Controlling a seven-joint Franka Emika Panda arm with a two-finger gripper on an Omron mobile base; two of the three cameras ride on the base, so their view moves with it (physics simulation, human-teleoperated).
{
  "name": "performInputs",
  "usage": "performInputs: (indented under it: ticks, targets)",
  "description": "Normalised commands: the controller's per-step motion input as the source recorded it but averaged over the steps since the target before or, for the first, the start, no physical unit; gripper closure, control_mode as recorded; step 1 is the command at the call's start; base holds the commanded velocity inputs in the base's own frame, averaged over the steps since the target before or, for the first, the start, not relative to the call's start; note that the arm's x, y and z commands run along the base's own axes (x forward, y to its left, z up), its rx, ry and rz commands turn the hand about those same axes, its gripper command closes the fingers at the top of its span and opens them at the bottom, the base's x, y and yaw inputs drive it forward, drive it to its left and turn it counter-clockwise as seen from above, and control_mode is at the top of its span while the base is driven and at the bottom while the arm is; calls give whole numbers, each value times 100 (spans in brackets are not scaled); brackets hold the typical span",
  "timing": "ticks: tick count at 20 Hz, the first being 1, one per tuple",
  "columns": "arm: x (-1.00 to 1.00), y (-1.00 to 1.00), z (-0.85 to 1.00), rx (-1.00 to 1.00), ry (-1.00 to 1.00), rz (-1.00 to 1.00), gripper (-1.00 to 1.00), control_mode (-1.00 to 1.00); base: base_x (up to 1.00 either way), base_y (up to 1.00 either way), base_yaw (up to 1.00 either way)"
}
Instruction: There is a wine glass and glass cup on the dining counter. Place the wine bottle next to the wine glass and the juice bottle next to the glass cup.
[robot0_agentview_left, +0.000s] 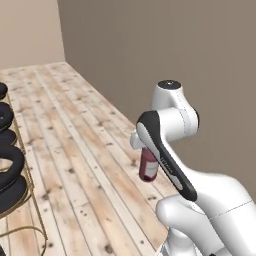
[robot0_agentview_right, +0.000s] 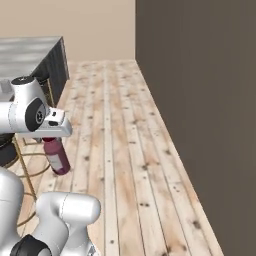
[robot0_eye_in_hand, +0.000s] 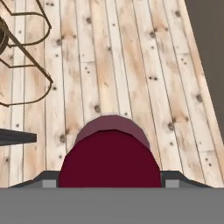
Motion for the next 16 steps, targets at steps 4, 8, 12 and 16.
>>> performInputs:
  ticks: [4, 8, 12, 16]
  targets:
    - [0, 0, 0, 0, 0, 0, 100, 100, 74, -21, 28]
    - [0, 0, 0, 0, 0, 0, 100, 100, 74, -21, 28]
    - [0, 0, 0, 0, 0, 0, 100, 100, 74, -21, 28]
    - [0, 0, 0, 0, 0, 0, 100, 100, 74, -22, 26]
